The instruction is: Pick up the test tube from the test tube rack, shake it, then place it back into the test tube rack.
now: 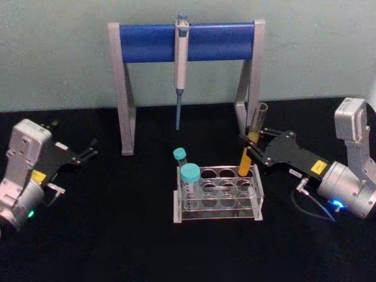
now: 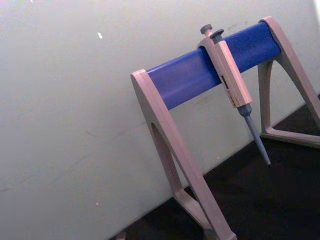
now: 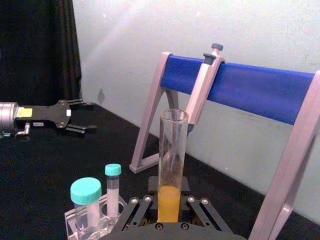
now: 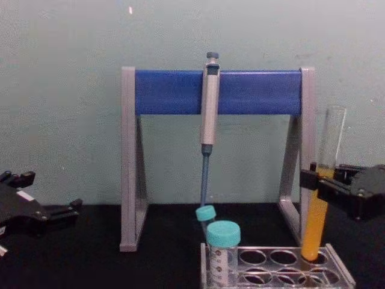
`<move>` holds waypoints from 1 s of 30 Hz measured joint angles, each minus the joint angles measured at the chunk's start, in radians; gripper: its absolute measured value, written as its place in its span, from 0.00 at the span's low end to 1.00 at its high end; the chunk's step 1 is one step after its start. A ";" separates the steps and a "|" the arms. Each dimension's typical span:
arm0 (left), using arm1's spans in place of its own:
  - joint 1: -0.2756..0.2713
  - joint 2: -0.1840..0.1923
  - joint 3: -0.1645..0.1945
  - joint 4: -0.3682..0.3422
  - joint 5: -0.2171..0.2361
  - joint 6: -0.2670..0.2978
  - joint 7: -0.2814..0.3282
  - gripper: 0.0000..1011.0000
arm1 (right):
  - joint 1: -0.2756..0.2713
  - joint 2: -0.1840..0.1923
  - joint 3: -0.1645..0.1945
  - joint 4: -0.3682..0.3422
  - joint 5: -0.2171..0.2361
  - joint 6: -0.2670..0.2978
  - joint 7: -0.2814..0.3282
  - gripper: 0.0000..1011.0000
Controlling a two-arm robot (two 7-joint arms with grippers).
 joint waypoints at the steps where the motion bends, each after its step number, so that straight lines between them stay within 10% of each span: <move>1: 0.000 0.000 0.000 0.000 0.000 0.000 0.000 0.99 | 0.000 0.000 0.000 0.001 0.001 0.000 0.001 0.22; 30: 0.000 0.000 0.000 0.000 0.000 0.000 0.000 0.99 | 0.012 -0.006 -0.019 0.060 0.004 -0.012 0.022 0.22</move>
